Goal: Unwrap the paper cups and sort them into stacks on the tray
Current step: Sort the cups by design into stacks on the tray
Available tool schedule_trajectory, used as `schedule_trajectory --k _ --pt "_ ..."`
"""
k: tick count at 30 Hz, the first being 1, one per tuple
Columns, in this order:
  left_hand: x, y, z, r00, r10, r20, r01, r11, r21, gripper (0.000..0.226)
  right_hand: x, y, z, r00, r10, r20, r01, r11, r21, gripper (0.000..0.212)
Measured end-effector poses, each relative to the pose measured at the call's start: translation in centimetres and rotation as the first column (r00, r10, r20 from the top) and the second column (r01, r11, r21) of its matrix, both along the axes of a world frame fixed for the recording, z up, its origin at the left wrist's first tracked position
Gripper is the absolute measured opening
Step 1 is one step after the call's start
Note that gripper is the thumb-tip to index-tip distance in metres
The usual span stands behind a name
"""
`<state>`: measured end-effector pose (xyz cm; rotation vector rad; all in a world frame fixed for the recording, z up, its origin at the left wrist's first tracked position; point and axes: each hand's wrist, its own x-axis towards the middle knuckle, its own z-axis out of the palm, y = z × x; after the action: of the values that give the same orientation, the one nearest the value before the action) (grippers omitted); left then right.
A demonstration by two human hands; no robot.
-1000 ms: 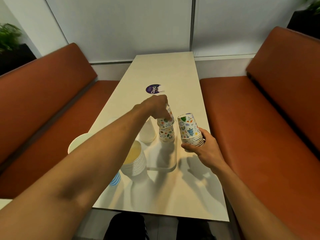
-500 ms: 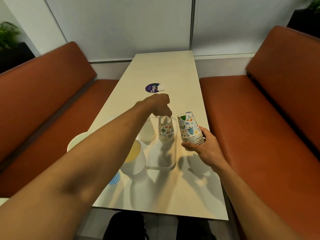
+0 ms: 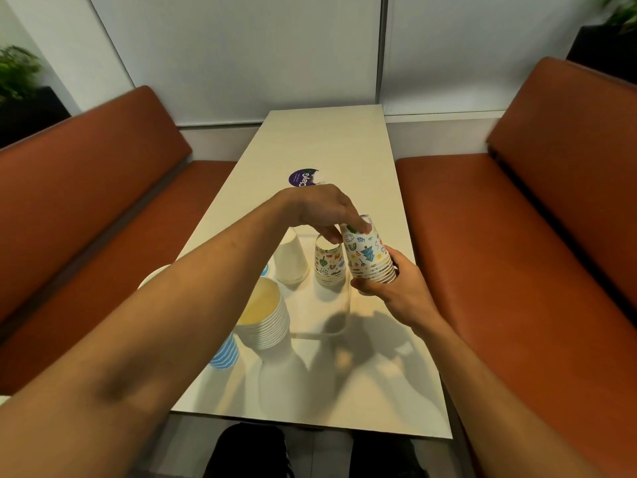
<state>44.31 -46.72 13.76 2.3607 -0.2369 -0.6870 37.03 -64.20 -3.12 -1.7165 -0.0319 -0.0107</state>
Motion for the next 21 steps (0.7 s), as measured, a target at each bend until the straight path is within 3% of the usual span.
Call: schedule_trajectory --k 7,10,12,16,21 --pt "1.7 1.4 1.1 0.987 0.106 0.124 -0.106 0.994 -0.004 0.041 -0.4 -0.5 -1.2 0.999 -0.036 -0.039 0.034 0.998 -0.060 0.076" --pt "2.3 2.0 1.1 0.947 0.142 0.290 -0.179 0.978 0.107 0.044 -0.6 -0.9 -1.8 0.994 -0.088 -0.059 0.082 0.992 -0.095 0.087" --pt "2.2 2.2 0.6 0.926 0.116 0.358 -0.197 0.960 0.199 0.046 -0.6 -1.2 -2.3 0.993 -0.097 -0.073 0.090 0.991 -0.101 0.081" --pt "1.9 1.9 -1.1 0.944 0.007 0.328 -0.132 0.923 0.361 0.048 -0.8 -1.3 -2.8 0.991 -0.107 -0.084 0.096 0.987 -0.133 0.081" --pt "2.4 1.2 -3.7 0.962 -0.039 0.270 -0.086 0.897 0.434 0.051 -0.6 -0.8 -2.7 0.993 -0.077 -0.086 0.066 0.990 -0.124 0.087"
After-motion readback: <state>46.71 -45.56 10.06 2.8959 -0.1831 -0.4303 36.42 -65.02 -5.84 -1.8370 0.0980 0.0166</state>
